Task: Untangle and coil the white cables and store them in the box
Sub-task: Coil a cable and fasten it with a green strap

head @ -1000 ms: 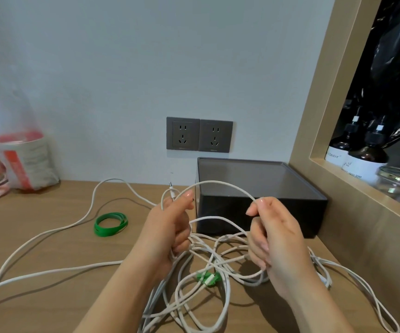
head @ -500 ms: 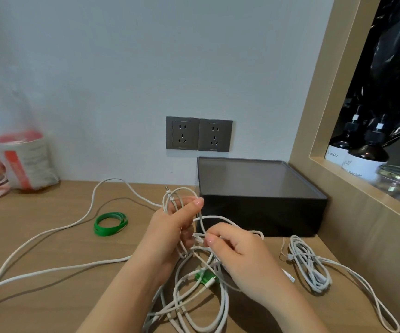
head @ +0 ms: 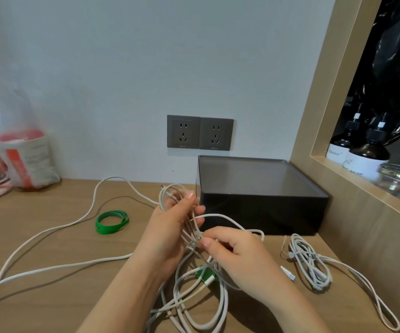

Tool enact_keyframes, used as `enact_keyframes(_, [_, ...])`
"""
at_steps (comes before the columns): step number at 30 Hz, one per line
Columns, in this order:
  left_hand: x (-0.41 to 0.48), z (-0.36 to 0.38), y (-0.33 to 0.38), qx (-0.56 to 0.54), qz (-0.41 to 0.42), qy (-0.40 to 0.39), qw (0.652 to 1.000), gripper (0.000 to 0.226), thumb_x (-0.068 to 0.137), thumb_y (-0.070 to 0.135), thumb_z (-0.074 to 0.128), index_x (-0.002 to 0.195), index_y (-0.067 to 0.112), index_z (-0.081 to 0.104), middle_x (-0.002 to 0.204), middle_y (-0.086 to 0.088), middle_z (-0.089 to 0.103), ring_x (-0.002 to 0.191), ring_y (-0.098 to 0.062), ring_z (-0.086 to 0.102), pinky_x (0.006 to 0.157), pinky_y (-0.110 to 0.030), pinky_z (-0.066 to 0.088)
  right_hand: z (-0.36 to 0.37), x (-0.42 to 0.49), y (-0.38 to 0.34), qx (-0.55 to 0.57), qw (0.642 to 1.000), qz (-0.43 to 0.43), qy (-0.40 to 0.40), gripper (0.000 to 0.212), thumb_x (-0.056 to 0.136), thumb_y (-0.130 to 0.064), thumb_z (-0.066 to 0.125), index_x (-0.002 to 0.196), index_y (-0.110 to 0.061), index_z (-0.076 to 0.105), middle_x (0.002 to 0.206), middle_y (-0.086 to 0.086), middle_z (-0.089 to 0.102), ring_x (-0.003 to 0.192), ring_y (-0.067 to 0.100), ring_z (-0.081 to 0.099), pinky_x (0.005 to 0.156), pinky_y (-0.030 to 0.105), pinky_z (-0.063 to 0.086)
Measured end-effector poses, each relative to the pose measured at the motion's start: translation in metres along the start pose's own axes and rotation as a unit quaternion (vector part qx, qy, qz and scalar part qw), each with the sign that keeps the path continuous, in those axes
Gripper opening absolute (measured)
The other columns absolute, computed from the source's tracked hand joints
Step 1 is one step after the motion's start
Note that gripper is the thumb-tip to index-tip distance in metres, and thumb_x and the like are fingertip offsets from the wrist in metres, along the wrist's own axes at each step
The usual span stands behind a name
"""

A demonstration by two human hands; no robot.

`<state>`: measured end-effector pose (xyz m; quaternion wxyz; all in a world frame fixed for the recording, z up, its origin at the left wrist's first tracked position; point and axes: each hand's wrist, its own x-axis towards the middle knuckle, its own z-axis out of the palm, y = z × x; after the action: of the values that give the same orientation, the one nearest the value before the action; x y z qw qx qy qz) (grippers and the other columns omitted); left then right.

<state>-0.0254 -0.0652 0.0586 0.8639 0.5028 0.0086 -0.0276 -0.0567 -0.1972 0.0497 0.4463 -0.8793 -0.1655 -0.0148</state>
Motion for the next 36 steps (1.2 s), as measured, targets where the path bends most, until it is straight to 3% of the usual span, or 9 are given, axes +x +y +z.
enact_keyframes(5, [0.003, -0.002, 0.008, -0.179, -0.019, -0.007, 0.984, 0.011, 0.098, 0.019, 0.047, 0.097, 0.009, 0.051, 0.066, -0.007, 0.065, 0.067, -0.019, 0.071, 0.059, -0.041, 0.060, -0.005, 0.000, 0.001, 0.066, 0.992, 0.059, 0.086, 0.018, 0.088, -0.036, 0.058, 0.072, -0.030, 0.065, 0.064, -0.006, 0.061, 0.059, 0.001, 0.055, 0.060, 0.019, 0.047])
enact_keyframes(8, [0.005, -0.003, 0.009, -0.225, -0.041, -0.009, 0.973, 0.030, 0.099, 0.025, 0.043, 0.076, 0.008, 0.051, 0.054, -0.003, 0.054, 0.049, -0.012, 0.061, 0.053, -0.037, 0.058, -0.008, 0.000, 0.003, 0.091, 0.986, 0.083, 0.113, 0.019, 0.085, -0.032, 0.063, 0.068, -0.023, 0.065, 0.049, -0.008, 0.053, 0.046, 0.000, 0.048, 0.054, 0.023, 0.043])
enact_keyframes(15, [0.004, -0.007, 0.017, -0.324, -0.034, 0.013, 0.945, 0.039, 0.100, 0.031, 0.040, 0.065, 0.014, 0.042, 0.050, 0.005, 0.037, 0.039, -0.006, 0.036, 0.041, -0.022, 0.045, -0.012, -0.001, 0.005, 0.095, 0.975, 0.050, 0.193, 0.015, 0.083, -0.026, 0.065, 0.072, -0.018, 0.059, 0.061, 0.001, 0.054, 0.069, 0.025, 0.063, 0.067, 0.039, 0.057])
enact_keyframes(19, [0.004, -0.007, 0.019, -0.347, -0.028, 0.007, 0.937, 0.043, 0.100, 0.032, 0.039, 0.061, 0.013, 0.040, 0.047, 0.006, 0.034, 0.035, -0.006, 0.033, 0.036, -0.019, 0.039, -0.009, -0.002, 0.003, 0.082, 0.963, 0.003, 0.255, 0.015, 0.083, -0.025, 0.065, 0.071, -0.021, 0.057, 0.060, 0.001, 0.054, 0.061, 0.023, 0.060, 0.061, 0.037, 0.055])
enact_keyframes(22, [0.006, -0.014, 0.028, -0.394, -0.002, -0.004, 0.919, 0.046, 0.101, 0.030, 0.038, 0.058, 0.014, 0.038, 0.047, 0.007, 0.032, 0.034, -0.005, 0.031, 0.034, -0.016, 0.035, -0.018, -0.005, 0.003, 0.074, 0.895, -0.064, 0.436, 0.019, 0.084, -0.018, 0.065, 0.071, -0.024, 0.054, 0.056, 0.004, 0.050, 0.049, 0.014, 0.051, 0.049, 0.021, 0.043])
enact_keyframes(24, [0.008, -0.019, 0.033, -0.411, 0.020, -0.011, 0.912, 0.047, 0.101, 0.030, 0.037, 0.057, 0.015, 0.037, 0.047, 0.008, 0.032, 0.034, -0.004, 0.030, 0.034, -0.015, 0.032, -0.029, -0.007, 0.004, 0.178, 0.834, -0.048, 0.519, 0.018, 0.088, -0.018, 0.061, 0.075, -0.025, 0.051, 0.053, 0.002, 0.050, 0.042, 0.012, 0.049, 0.049, 0.024, 0.045])
enact_keyframes(29, [0.013, -0.020, 0.027, -0.313, 0.053, 0.030, 0.948, 0.041, 0.101, 0.030, 0.039, 0.062, 0.015, 0.040, 0.049, 0.008, 0.033, 0.035, -0.004, 0.027, 0.033, -0.014, 0.026, -0.038, -0.005, 0.012, 0.270, 0.877, 0.058, 0.394, 0.014, 0.091, -0.020, 0.058, 0.077, -0.019, 0.056, 0.040, -0.002, 0.040, 0.033, 0.011, 0.035, 0.037, 0.024, 0.032])
enact_keyframes(33, [0.019, -0.025, 0.025, -0.195, 0.116, 0.094, 0.969, 0.030, 0.100, 0.024, 0.044, 0.071, 0.017, 0.037, 0.051, 0.007, 0.035, 0.037, -0.003, 0.027, 0.034, -0.015, 0.025, -0.031, -0.005, 0.014, 0.050, 0.951, 0.065, 0.298, 0.012, 0.083, -0.028, 0.068, 0.080, -0.029, 0.056, 0.057, -0.003, 0.050, 0.044, 0.003, 0.042, 0.045, 0.018, 0.039])
enact_keyframes(36, [0.017, -0.020, 0.020, -0.114, 0.151, 0.110, 0.976, 0.028, 0.099, 0.017, 0.046, 0.073, 0.017, 0.037, 0.050, 0.007, 0.035, 0.037, -0.003, 0.027, 0.033, -0.014, 0.024, -0.023, -0.003, 0.012, -0.077, 0.965, 0.058, 0.244, 0.008, 0.089, -0.039, 0.055, 0.093, -0.040, 0.048, 0.078, -0.013, 0.052, 0.062, 0.001, 0.049, 0.051, 0.009, 0.036])
